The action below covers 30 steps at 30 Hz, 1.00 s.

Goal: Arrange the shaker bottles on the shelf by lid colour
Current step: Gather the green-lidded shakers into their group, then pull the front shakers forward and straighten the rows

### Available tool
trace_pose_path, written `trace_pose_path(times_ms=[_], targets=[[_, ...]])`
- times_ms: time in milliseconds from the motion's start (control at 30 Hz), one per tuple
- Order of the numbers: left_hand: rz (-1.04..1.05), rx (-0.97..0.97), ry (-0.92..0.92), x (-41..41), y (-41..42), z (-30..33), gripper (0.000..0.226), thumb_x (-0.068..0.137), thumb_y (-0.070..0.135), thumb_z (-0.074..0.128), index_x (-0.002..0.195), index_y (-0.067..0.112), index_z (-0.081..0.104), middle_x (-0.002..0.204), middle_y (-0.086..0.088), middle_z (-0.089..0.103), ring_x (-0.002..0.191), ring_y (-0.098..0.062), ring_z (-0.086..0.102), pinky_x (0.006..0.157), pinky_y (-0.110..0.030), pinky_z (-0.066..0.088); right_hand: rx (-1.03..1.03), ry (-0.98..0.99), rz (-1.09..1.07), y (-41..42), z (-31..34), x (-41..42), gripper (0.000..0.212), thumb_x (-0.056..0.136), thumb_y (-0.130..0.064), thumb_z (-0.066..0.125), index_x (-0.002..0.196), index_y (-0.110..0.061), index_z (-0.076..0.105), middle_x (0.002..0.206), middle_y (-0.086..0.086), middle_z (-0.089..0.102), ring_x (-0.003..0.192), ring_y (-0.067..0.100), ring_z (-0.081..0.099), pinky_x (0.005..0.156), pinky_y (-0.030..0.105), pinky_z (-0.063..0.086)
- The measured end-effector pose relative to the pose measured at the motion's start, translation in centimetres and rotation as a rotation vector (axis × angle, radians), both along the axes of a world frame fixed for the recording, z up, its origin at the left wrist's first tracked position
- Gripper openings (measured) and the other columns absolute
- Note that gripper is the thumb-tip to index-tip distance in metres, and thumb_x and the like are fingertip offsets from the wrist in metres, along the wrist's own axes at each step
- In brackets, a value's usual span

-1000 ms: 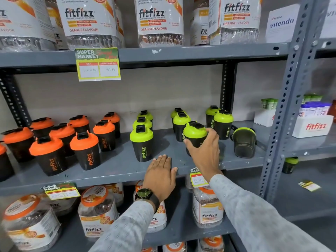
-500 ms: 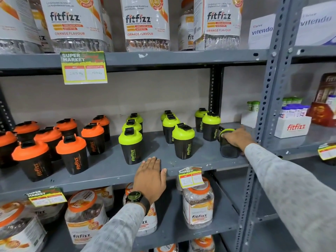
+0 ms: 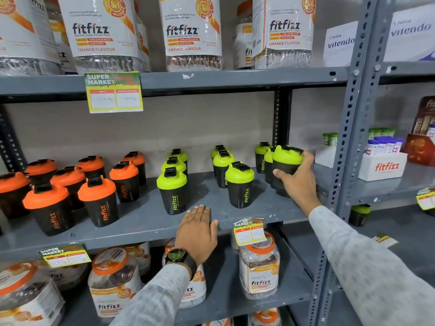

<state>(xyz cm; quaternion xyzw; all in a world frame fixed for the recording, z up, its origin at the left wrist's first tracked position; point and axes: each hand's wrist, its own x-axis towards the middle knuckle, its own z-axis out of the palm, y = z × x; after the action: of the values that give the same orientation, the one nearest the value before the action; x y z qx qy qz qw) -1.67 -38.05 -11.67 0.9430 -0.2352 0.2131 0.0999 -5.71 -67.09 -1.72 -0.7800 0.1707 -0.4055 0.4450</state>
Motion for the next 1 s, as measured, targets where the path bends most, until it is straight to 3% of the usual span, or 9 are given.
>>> trace_pose_path(times_ms=[167,400,467,533,600,667,833,933,1000], targets=[[-0.007,-0.001,0.001,-0.1,0.1,0.1,0.067,0.102,0.050,0.018,0.154,0.013,0.039,0.160,-0.009,0.041,0.149,-0.023,0.033,0.126,-0.039,0.016,-0.088,0.040,0.007,0.1,-2.4,-0.2,0.086,0.081,-0.022,0.087,0.142,-0.017,0.027,0.142,0.017,0.054,0.124,0.041,0.057,0.098,0.048,0.046],[-0.010,-0.022,0.013,-0.2,-0.1,0.3,0.068,0.101,0.050,0.020,0.153,0.012,0.041,0.159,-0.009,0.042,0.149,-0.024,0.034,0.126,-0.038,0.016,-0.113,0.109,0.000,0.1,-3.8,0.1,0.100,0.081,-0.028,0.089,0.152,-0.019,0.019,0.153,0.021,0.045,0.134,0.047,0.051,0.107,0.059,0.045],[-0.002,-0.136,0.043,-0.6,-0.5,0.9,0.065,0.098,0.049,0.027,0.148,0.012,0.046,0.152,-0.012,0.051,0.142,-0.026,0.044,0.122,-0.041,0.026,-0.079,0.123,0.023,-0.3,-4.0,-0.1,0.117,0.074,-0.035,0.094,0.157,-0.024,0.012,0.160,0.021,0.038,0.140,0.044,0.046,0.111,0.058,0.043],[0.020,-0.436,0.094,-1.0,-2.0,2.0,0.058,0.096,0.044,0.043,0.144,0.013,0.051,0.140,-0.013,0.062,0.128,-0.032,0.056,0.111,-0.044,0.041,-0.034,0.127,0.048,-1.4,-4.4,-0.7,0.127,0.070,-0.035,0.096,0.160,-0.029,0.007,0.164,0.020,0.034,0.145,0.039,0.043,0.115,0.055,0.040],[0.042,-0.725,0.157,-1.1,-3.8,3.1,0.058,0.094,0.036,0.058,0.147,0.015,0.048,0.142,-0.012,0.061,0.128,-0.032,0.057,0.106,-0.042,0.045,0.017,0.127,0.071,-1.8,-4.9,-1.0,0.127,0.070,-0.028,0.097,0.161,-0.030,0.008,0.162,0.020,0.038,0.145,0.035,0.043,0.115,0.051,0.039],[0.035,-0.876,0.219,-1.4,-6.8,3.9,0.075,0.087,0.038,0.071,0.152,0.017,0.039,0.151,-0.011,0.052,0.135,-0.030,0.050,0.109,-0.042,0.042,0.052,0.147,0.099,-2.8,-5.3,-1.0,0.128,0.069,-0.023,0.097,0.161,-0.030,0.010,0.158,0.021,0.042,0.144,0.034,0.044,0.115,0.049,0.039],[0.094,-0.937,0.249,-0.7,-12.3,4.9,0.128,0.059,0.046,0.095,0.155,0.010,0.018,0.151,-0.020,0.039,0.140,-0.037,0.038,0.108,-0.046,0.040,0.038,0.188,0.193,-4.1,-4.4,0.2,0.138,0.060,-0.030,0.101,0.163,-0.025,0.010,0.157,0.013,0.049,0.143,0.033,0.048,0.114,0.046,0.042],[0.160,-0.931,0.224,0.3,-13.6,5.0,0.125,0.054,0.047,0.097,0.150,0.011,0.025,0.145,-0.020,0.046,0.134,-0.040,0.045,0.101,-0.048,0.045,0.042,0.171,0.216,-4.4,-4.2,1.2,0.131,0.060,-0.030,0.100,0.162,-0.024,0.019,0.148,0.012,0.058,0.134,0.033,0.057,0.109,0.046,0.048],[0.174,-0.930,0.199,0.6,-14.3,4.7,0.110,0.055,0.046,0.097,0.141,0.013,0.036,0.137,-0.016,0.055,0.125,-0.039,0.054,0.094,-0.047,0.049,0.017,0.155,0.196,-4.6,-4.4,1.5,0.117,0.062,-0.033,0.098,0.156,-0.029,0.028,0.141,0.011,0.064,0.128,0.036,0.061,0.104,0.049,0.052]])
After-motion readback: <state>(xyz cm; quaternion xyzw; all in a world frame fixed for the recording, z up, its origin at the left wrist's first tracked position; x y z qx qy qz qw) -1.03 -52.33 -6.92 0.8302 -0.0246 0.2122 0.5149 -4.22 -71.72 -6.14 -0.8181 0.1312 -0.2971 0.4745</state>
